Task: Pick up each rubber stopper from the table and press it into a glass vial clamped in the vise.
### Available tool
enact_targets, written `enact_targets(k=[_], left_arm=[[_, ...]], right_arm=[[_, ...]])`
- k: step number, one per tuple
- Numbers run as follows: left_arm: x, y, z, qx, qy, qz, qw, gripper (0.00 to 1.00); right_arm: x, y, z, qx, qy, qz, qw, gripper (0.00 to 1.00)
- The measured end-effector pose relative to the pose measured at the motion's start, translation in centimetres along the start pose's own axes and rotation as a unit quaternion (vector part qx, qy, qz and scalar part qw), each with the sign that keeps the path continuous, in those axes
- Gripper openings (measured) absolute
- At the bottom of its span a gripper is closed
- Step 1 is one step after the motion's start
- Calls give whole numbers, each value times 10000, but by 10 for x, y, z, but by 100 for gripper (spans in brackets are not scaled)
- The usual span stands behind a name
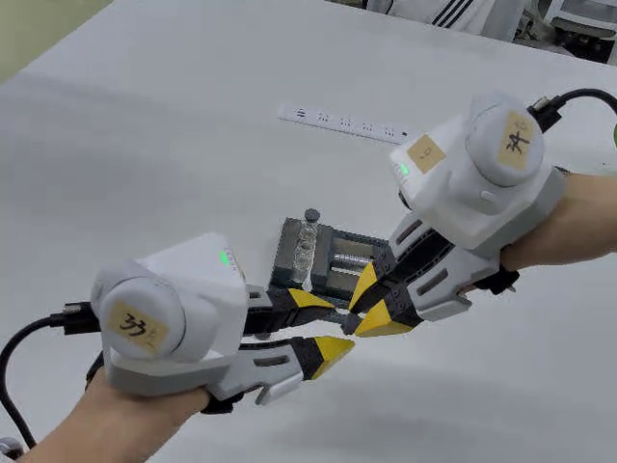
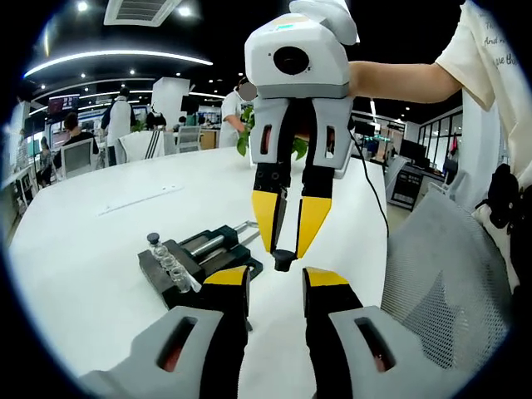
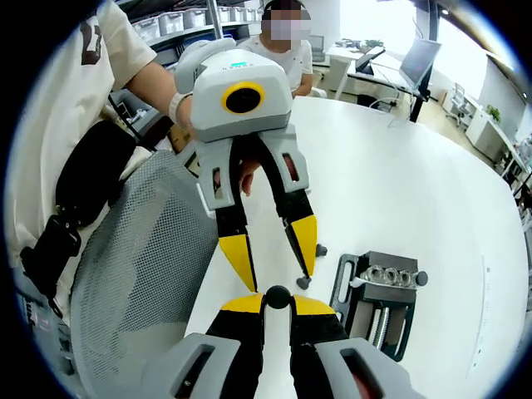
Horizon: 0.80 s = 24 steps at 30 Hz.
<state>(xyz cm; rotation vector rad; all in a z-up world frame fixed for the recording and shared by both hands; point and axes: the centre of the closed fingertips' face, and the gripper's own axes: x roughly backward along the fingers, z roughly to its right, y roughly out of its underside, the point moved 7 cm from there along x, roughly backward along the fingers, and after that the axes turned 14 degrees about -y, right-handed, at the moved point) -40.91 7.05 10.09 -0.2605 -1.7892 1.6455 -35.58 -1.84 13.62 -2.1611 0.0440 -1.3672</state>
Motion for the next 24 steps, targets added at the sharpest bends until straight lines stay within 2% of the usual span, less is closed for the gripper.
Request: enact_targets(k=[2, 5, 7, 11, 14, 16, 19, 20, 24], left_arm=[[0, 3, -4, 42, -88, -80, 9999, 31], [1, 9, -13, 164, -360, -302, 9988, 49], [3, 13, -24, 233, -469, -325, 9981, 62], [7, 15, -29, 336, -598, -339, 9971, 72], [10, 19, -38, 344, -879, -458, 9945, 81], [12, 21, -43, 410, -1046, -508, 9924, 92], [17, 24, -51, 476, -1128, -504, 9912, 94], [19, 25, -54, 531, -1219, -551, 9896, 95], [24, 30, -61, 573, -1312, -626, 9877, 99]], right_arm=[[0, 0, 1, -6, 13, -1, 10000, 6], [1, 0, 5, -38, 46, 9, 10000, 6], [2, 0, 8, -49, 63, -18, 10000, 6], [4, 1, 14, -69, 83, -70, 9999, 6], [7, 1, 20, -60, 117, -120, 9998, 6], [10, 1, 24, -61, 120, -134, 9998, 6], [10, -1, 27, -49, 145, -186, 9997, 6], [10, -1, 30, -29, 163, -217, 9996, 6], [13, -3, 38, 9, 185, -283, 9994, 6]])
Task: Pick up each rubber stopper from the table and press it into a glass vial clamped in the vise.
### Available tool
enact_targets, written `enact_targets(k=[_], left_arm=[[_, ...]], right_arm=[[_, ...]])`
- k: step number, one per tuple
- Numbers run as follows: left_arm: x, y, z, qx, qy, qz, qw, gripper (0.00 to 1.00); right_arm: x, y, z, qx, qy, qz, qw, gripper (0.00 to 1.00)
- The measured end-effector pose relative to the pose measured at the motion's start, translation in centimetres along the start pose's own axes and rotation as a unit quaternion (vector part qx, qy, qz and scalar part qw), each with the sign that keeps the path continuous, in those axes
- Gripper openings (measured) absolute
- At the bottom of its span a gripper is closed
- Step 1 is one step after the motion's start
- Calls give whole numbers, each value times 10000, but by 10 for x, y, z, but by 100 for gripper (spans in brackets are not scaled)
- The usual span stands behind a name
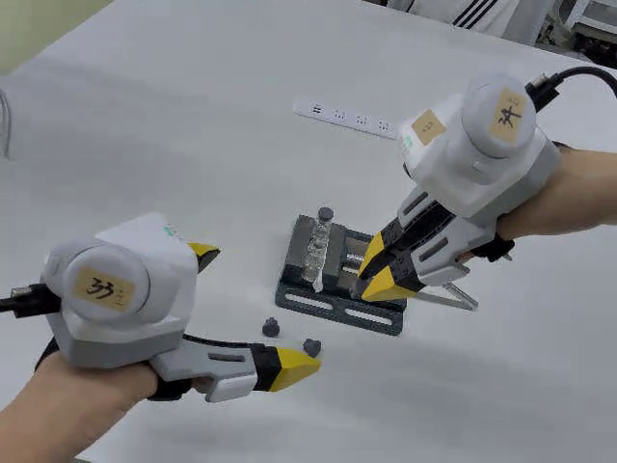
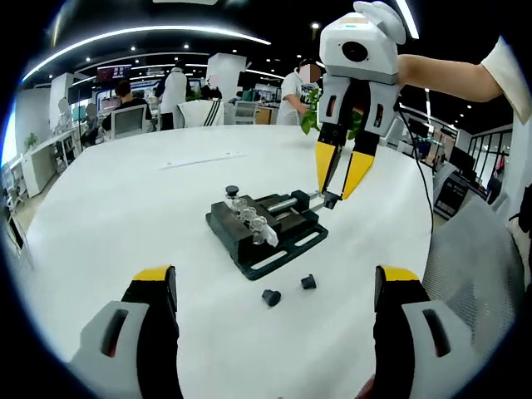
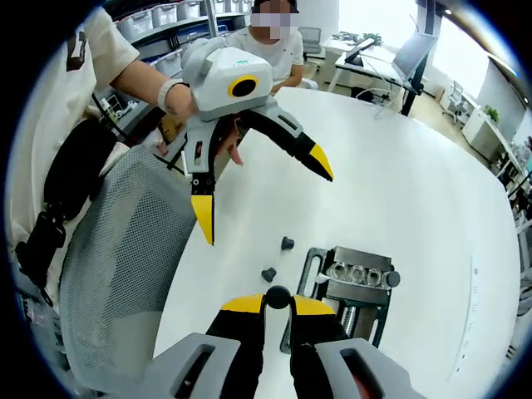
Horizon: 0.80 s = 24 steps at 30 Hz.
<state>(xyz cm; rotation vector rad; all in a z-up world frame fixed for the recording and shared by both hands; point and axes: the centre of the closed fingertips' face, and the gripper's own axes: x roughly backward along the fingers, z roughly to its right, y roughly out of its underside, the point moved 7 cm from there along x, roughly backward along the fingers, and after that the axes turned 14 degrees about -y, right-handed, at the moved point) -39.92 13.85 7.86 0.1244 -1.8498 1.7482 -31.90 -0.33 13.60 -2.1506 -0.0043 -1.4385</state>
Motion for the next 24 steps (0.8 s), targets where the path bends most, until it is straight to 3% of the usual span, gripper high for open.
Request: enact_targets(k=[5, 11, 18, 21, 24], left_arm=[[4, 5, -9, 39, -108, -25, 9999, 99], [4, 8, -16, 54, -193, -50, 9998, 99], [3, 9, -15, 81, -200, -51, 9998, 98], [3, 9, -16, 38, -212, -48, 9998, 98], [3, 8, -16, 51, -221, -40, 9997, 98]], right_arm=[[10, -8, 19, 166, 195, 15, 9997, 5], [22, -19, 43, 344, 289, -198, 9988, 5], [22, -28, 62, 607, 334, -575, 9959, 5], [19, -27, 72, 779, 344, -934, 9920, 5], [14, -26, 78, 856, 284, -1133, 9895, 5]])
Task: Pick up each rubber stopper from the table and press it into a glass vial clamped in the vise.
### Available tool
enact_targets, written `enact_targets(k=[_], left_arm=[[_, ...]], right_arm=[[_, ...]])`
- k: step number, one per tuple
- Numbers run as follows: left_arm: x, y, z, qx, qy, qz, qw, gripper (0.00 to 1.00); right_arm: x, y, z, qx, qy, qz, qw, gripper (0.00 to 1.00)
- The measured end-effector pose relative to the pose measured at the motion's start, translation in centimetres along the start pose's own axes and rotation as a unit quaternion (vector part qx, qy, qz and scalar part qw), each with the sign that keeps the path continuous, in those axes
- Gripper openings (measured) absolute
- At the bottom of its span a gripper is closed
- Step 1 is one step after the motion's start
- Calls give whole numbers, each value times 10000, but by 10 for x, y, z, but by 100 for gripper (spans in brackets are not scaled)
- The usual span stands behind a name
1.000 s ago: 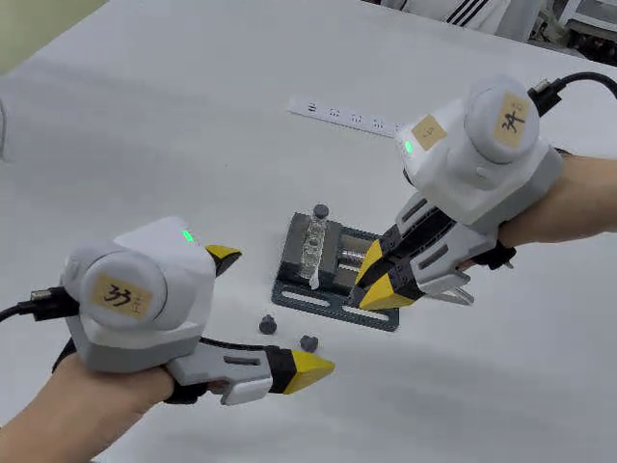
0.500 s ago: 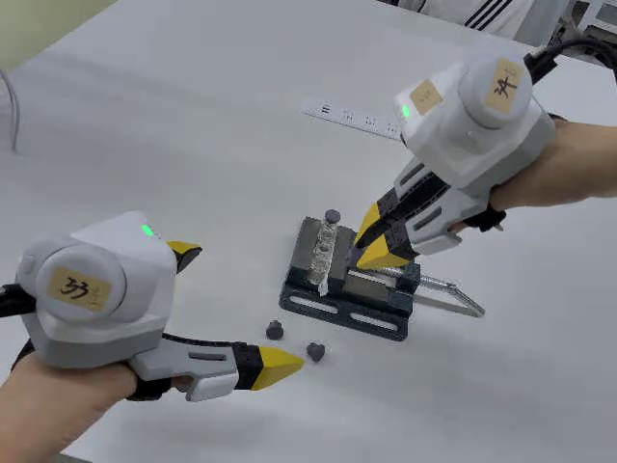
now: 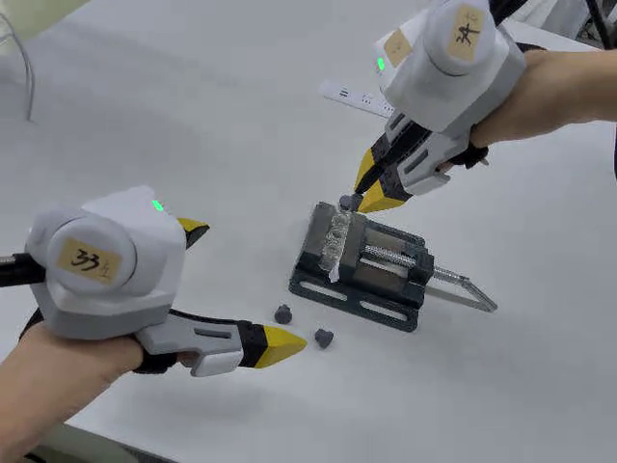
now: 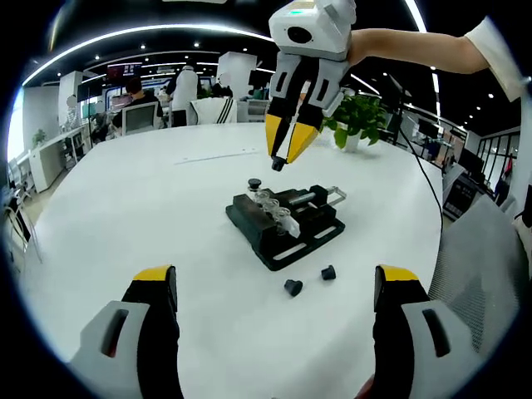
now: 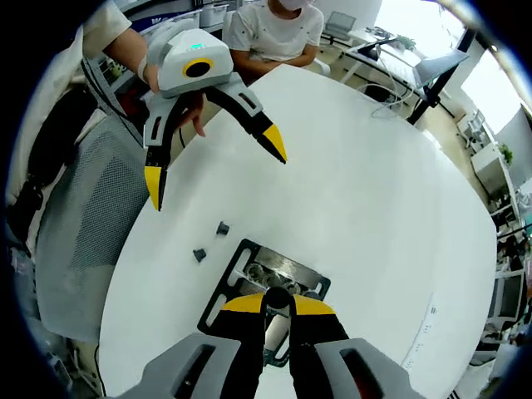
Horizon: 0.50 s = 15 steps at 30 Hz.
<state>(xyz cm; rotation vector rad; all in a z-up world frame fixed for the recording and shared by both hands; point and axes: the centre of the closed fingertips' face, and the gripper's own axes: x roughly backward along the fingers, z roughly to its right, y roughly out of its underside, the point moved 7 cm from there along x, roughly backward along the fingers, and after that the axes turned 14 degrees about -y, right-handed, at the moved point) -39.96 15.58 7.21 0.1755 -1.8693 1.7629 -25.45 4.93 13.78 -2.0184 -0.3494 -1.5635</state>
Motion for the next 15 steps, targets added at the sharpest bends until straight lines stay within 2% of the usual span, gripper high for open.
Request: enact_targets(k=[10, 15], left_arm=[[1, 2, 0, 5, -1, 13, 10000, 97], [1, 4, -1, 36, -6, -10, 10000, 97]], right_arm=[[-16, 2, 15, 15, -204, -290, 9994, 5], [-18, 4, 15, -20, -273, -379, 9989, 5]])
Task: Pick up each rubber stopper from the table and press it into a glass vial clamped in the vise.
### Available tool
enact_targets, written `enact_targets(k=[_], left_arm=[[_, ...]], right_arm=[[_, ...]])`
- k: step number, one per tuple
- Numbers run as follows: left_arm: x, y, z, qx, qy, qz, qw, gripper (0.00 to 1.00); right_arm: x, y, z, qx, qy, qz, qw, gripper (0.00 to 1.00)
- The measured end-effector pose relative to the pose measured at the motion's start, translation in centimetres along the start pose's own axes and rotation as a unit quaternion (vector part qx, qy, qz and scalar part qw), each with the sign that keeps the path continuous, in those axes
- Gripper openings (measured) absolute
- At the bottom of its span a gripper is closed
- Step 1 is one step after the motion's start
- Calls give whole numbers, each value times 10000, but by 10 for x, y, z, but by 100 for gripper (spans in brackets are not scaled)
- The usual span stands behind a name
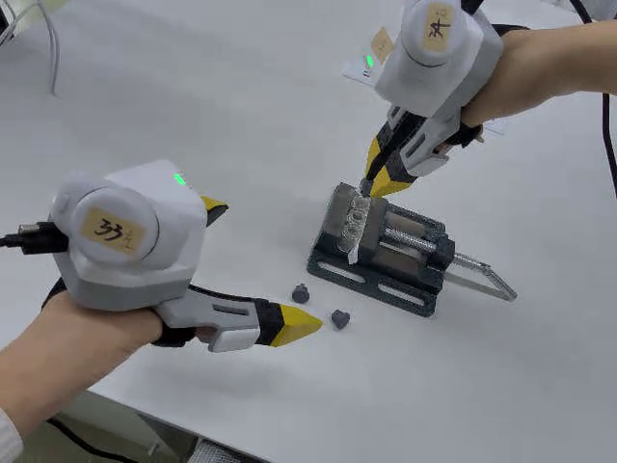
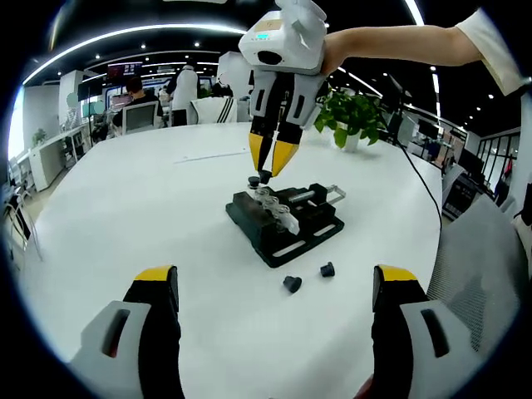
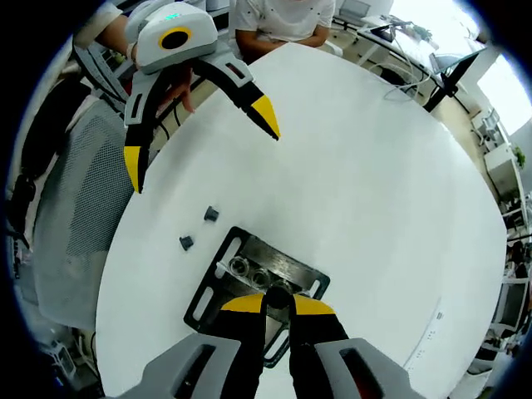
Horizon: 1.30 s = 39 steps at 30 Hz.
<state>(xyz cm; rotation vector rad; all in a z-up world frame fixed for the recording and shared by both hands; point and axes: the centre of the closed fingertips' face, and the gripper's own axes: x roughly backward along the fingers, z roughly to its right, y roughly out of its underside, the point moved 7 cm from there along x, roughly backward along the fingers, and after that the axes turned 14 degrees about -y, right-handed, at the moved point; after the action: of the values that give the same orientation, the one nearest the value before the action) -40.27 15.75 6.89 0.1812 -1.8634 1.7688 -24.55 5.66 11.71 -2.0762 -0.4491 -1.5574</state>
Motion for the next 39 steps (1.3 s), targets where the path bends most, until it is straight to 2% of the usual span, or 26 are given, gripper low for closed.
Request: enact_targets(k=[18, 19, 24, 32, 39], left_arm=[[3, 5, 0, 77, 0, -11, 10000, 94], [3, 5, 0, 84, -1, -16, 10000, 94], [4, 7, 0, 112, 7, -34, 9999, 94], [4, 10, 6, 143, 68, -45, 9999, 93], [6, 11, 5, 161, 44, -50, 9998, 92]], right_arm=[[-10, 5, 4, -36, -117, -205, 9997, 5], [-9, 3, 4, -71, -136, -145, 9998, 5], [-10, 4, 9, -60, -146, -171, 9997, 5], [-10, 2, 6, -107, -124, -119, 9998, 5], [-13, 0, 5, -108, -142, -146, 9997, 5]])
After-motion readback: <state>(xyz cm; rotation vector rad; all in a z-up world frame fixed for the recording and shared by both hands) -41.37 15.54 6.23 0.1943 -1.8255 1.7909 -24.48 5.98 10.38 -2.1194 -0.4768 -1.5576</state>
